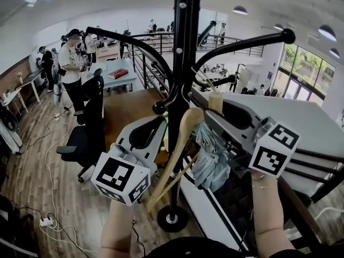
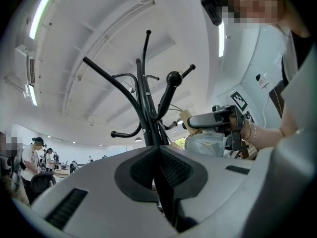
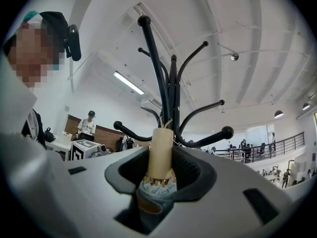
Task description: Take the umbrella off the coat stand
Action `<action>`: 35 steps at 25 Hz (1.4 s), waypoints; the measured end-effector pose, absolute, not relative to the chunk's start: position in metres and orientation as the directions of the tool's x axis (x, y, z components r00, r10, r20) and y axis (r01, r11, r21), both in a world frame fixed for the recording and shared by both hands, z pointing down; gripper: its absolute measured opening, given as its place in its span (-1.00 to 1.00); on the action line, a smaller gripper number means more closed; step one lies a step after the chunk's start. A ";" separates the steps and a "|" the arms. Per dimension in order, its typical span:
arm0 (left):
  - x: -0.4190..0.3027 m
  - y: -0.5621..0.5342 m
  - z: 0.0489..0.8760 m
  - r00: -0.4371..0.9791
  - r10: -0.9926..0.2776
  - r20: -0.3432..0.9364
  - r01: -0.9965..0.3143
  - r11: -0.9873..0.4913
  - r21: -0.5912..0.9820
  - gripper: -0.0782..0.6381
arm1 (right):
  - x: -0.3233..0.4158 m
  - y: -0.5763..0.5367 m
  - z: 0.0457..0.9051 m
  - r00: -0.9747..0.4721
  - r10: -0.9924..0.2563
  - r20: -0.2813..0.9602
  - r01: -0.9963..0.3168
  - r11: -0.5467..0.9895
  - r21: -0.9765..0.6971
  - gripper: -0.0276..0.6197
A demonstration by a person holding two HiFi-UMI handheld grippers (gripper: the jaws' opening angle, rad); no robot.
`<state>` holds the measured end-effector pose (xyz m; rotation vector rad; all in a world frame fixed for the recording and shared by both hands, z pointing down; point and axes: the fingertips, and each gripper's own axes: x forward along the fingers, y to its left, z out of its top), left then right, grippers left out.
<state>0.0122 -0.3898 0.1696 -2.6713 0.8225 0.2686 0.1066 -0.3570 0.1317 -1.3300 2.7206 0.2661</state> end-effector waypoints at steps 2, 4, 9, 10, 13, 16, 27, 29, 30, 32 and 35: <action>0.014 -0.386 0.164 0.819 -0.503 -0.277 -0.568 -0.777 -0.270 -0.72 | 0.105 -0.355 0.126 -0.613 -0.771 -0.172 -0.790 0.599 0.127 -0.43; 0.015 -0.383 0.158 0.818 -0.497 -0.288 -0.568 -0.774 -0.278 -0.72 | 0.104 -0.354 0.121 -0.613 -0.769 -0.180 -0.790 0.598 0.133 -0.43; 0.019 -0.376 0.152 0.822 -0.485 -0.297 -0.562 -0.776 -0.288 -0.72 | 0.104 -0.349 0.110 -0.618 -0.762 -0.193 -0.786 0.600 0.146 -0.43; 0.021 -0.375 0.152 0.823 -0.484 -0.298 -0.561 -0.777 -0.287 -0.72 | 0.105 -0.347 0.106 -0.616 -0.761 -0.200 -0.787 0.598 0.148 -0.43; 0.023 -0.371 0.146 0.825 -0.477 -0.304 -0.557 -0.778 -0.289 -0.72 | 0.108 -0.340 0.091 -0.607 -0.760 -0.232 -0.794 0.587 0.156 -0.43; 0.023 -0.365 0.140 0.826 -0.469 -0.312 -0.554 -0.776 -0.301 -0.72 | 0.110 -0.333 0.081 -0.597 -0.758 -0.263 -0.801 0.576 0.160 -0.42; 0.027 -0.342 0.132 0.842 -0.435 -0.320 -0.528 -0.787 -0.320 -0.72 | 0.117 -0.298 0.053 -0.562 -0.753 -0.343 -0.826 0.534 0.181 -0.42; 0.028 -0.338 0.130 0.842 -0.431 -0.325 -0.526 -0.788 -0.319 -0.72 | 0.120 -0.292 0.049 -0.552 -0.755 -0.353 -0.832 0.522 0.186 -0.42; 0.029 -0.335 0.129 0.843 -0.426 -0.328 -0.524 -0.790 -0.319 -0.72 | 0.122 -0.289 0.047 -0.547 -0.757 -0.357 -0.836 0.515 0.188 -0.42; 0.034 -0.329 0.127 0.848 -0.412 -0.333 -0.513 -0.797 -0.319 -0.72 | 0.124 -0.283 0.044 -0.537 -0.760 -0.366 -0.843 0.503 0.192 -0.42; 0.041 -0.320 0.123 0.858 -0.384 -0.340 -0.488 -0.816 -0.309 -0.72 | 0.126 -0.274 0.039 -0.529 -0.760 -0.377 -0.848 0.492 0.197 -0.42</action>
